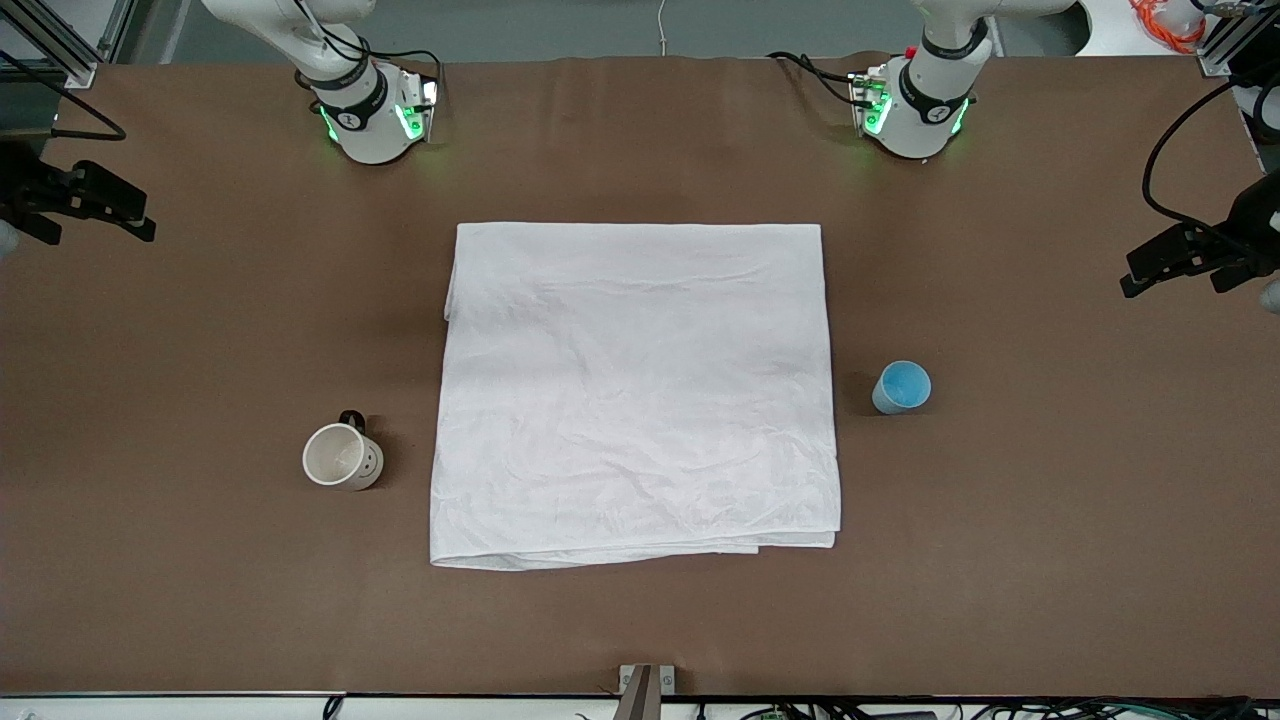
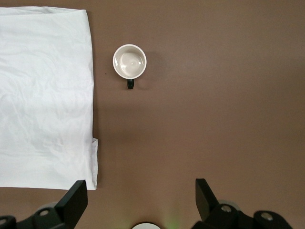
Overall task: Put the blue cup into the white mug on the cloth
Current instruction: 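Move the right gripper down over the white mug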
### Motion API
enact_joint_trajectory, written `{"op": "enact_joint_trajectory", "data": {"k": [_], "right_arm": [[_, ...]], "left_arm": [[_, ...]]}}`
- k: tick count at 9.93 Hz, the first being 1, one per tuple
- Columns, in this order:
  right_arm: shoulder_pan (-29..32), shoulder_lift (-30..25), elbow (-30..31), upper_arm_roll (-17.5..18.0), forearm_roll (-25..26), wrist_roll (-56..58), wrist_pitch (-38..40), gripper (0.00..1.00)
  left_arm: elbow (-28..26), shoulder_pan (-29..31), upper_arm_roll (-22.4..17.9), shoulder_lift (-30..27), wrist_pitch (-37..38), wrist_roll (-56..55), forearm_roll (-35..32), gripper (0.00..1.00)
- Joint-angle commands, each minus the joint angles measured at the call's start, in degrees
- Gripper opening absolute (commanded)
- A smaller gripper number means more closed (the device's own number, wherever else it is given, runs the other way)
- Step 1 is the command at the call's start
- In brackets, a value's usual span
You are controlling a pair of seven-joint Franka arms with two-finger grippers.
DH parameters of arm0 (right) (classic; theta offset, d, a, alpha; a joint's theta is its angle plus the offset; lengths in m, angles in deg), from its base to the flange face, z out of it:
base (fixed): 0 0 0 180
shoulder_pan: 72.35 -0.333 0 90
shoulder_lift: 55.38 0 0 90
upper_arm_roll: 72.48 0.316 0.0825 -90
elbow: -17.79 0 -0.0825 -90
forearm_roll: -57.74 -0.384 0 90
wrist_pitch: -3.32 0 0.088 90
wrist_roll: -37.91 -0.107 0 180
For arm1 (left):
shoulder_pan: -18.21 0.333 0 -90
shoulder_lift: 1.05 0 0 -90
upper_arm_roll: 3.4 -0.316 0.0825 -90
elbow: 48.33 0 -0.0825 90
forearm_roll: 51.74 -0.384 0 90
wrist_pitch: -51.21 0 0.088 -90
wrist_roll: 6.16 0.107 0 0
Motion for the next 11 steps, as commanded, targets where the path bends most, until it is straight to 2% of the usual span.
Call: {"op": "enact_joint_trajectory", "data": {"k": [1, 4, 5, 7, 9, 11], "right_arm": [[0.29, -0.43, 0.21, 0.05, -0.56, 0.57, 0.58, 1.0], [-0.67, 0.09, 0.65, 0.4, -1.52, 0.57, -0.12, 1.0], [-3.02, 0.7, 2.22, 0.49, -1.71, 0.48, -0.47, 1.0], [-3.84, 0.54, 9.57, 0.49, -3.98, 0.57, -5.97, 1.0], [-4.1, 0.45, 20.81, 0.4, -5.04, 0.48, -19.38, 0.99], [-3.75, 0.88, 27.0, 0.4, -5.31, 0.57, -27.43, 0.99]], "left_arm": [[0.97, 0.17, 0.08, 0.17, 0.48, -0.35, -0.94, 1.0], [0.97, 0.08, 0.16, 0.26, 0.48, -0.35, -0.94, 1.0], [0.97, -0.09, 0.08, 0.26, 0.48, -0.35, -0.94, 1.0], [0.97, -0.18, 0.25, 0.17, 0.66, -0.35, -1.03, 1.0], [0.97, -0.18, 0.25, 0.17, 0.66, -0.44, -0.94, 1.0], [0.89, -0.27, 0.25, 0.26, 0.66, -0.44, -0.94, 1.0]]}}
